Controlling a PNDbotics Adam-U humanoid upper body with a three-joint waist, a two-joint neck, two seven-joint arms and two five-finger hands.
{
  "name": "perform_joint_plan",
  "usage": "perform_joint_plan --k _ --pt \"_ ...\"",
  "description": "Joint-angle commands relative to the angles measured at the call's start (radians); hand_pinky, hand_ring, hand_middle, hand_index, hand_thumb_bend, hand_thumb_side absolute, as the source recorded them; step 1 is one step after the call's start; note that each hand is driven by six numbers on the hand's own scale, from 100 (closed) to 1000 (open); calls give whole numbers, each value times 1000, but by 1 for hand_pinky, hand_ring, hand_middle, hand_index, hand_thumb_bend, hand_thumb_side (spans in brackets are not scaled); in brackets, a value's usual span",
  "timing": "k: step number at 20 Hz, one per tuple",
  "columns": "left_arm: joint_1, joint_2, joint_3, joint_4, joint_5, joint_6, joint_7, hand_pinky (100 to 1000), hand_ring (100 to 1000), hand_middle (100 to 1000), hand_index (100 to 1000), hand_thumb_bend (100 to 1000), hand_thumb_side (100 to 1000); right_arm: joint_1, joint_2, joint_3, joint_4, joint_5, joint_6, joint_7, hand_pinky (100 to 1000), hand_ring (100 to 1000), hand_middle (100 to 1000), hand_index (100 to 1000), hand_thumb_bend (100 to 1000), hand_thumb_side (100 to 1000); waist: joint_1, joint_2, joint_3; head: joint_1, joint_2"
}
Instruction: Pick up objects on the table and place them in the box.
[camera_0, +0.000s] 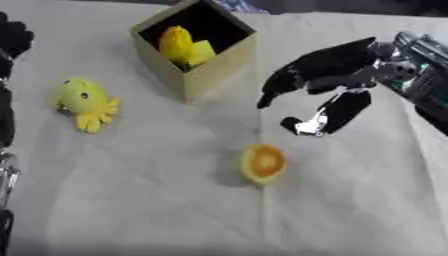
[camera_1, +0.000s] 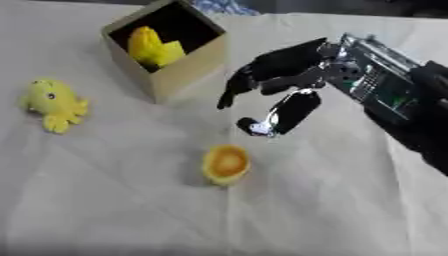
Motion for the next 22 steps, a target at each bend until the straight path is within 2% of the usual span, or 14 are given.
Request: perform_joint_plan --k 1,5,8,15,19,22 --pt "-3 31 9 -10 -3 0 1 867 774 706 830 190 842 5 -61 -11 -38 -57 9 35 912 931 787 902 100 720 1 -21 -1 2 4" --pt "-6 32 8 -10 -3 0 1 867 774 706 830 189 841 28 -78 -19 -67 -114 37 61 911 930 784 902 100 719 1 -21 -1 -4 0" --pt "-7 32 7 -11 -3 0 1 867 775 706 830 189 842 41 -78 -21 -87 -121 51 60 911 932 788 906 100 708 2 -19 0 -8 -5" --pt "-13 32 5 -11 -1 -1 -2 867 776 706 830 187 842 67 -43 -22 -97 -90 65 52 910 938 796 913 100 666 6 -13 7 -15 -9" --pt "-17 29 2 -11 2 -1 -4 866 776 706 830 186 844 84 -14 -31 -91 -58 66 56 913 947 813 920 100 600 8 -9 13 -17 -12" --pt "-20 27 1 -12 3 -1 -6 866 776 706 830 184 846 97 2 -34 -80 -23 52 56 914 952 822 925 100 610 9 -5 18 -20 -14"
